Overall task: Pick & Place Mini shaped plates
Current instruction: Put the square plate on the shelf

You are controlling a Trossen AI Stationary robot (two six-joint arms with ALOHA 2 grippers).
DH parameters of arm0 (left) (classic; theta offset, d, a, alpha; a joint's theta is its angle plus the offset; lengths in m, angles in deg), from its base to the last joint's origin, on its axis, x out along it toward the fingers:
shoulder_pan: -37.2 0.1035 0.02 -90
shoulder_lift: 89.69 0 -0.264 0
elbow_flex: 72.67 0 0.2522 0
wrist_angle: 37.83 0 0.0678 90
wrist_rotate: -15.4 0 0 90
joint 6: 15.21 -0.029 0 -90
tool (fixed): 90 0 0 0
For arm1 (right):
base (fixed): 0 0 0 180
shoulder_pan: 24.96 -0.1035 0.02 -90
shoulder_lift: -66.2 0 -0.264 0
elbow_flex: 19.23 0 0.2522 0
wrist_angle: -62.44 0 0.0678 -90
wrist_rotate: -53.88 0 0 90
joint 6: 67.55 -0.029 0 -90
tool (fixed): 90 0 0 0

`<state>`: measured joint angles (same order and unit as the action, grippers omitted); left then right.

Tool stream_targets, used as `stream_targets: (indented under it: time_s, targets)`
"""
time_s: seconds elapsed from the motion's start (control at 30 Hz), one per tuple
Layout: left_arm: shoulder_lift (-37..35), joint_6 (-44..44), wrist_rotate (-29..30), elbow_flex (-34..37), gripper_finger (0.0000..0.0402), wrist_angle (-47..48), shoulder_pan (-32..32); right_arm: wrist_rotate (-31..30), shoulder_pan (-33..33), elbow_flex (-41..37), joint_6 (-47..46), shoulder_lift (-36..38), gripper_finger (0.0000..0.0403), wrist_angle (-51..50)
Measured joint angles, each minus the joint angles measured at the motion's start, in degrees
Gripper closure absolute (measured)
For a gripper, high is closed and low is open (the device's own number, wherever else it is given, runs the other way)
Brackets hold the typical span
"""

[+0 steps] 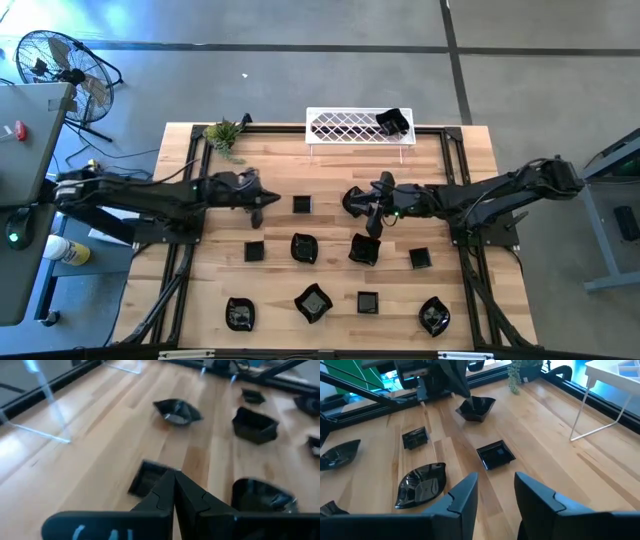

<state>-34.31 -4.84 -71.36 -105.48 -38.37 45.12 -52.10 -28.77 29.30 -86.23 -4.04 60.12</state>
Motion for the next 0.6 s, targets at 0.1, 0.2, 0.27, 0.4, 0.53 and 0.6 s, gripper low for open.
stream_targets:
  time_s: [0.1, 0.2, 0.27, 0.4, 0.53, 0.6]
  targets:
    - [5.53, -0.01, -4.56, -4.56, 0.0401, 1.65, -0.01, 0.01, -0.01, 0.0, 0.99, 0.0, 0.0279, 0.01]
    - [11.21, -2.22, -7.44, -9.04, 0.04, 5.65, -0.09, -0.07, -0.01, 0.0, 2.12, 0.0, 0.0279, 0.02]
    - [14.71, -3.0, -7.63, -11.96, 0.0392, 9.17, -0.07, -0.07, -0.01, 0.0, 2.93, 0.0, 0.0279, 0.02]
    - [21.35, -4.58, -7.4, -17.05, 0.0354, 14.55, -0.28, -0.12, -0.01, 0.0, 3.75, 0.0, 0.0279, 0.02]
    - [27.64, -8.46, -6.75, -19.84, 0.0311, 15.57, -1.7, -0.12, -0.01, 0.0, 3.93, 0.0, 0.0279, 0.02]
    - [29.47, -10.79, -5.99, -20.76, 0.0299, 15.33, -2.58, -0.11, -0.05, 0.0, 4.49, 0.0, 0.0279, 0.02]
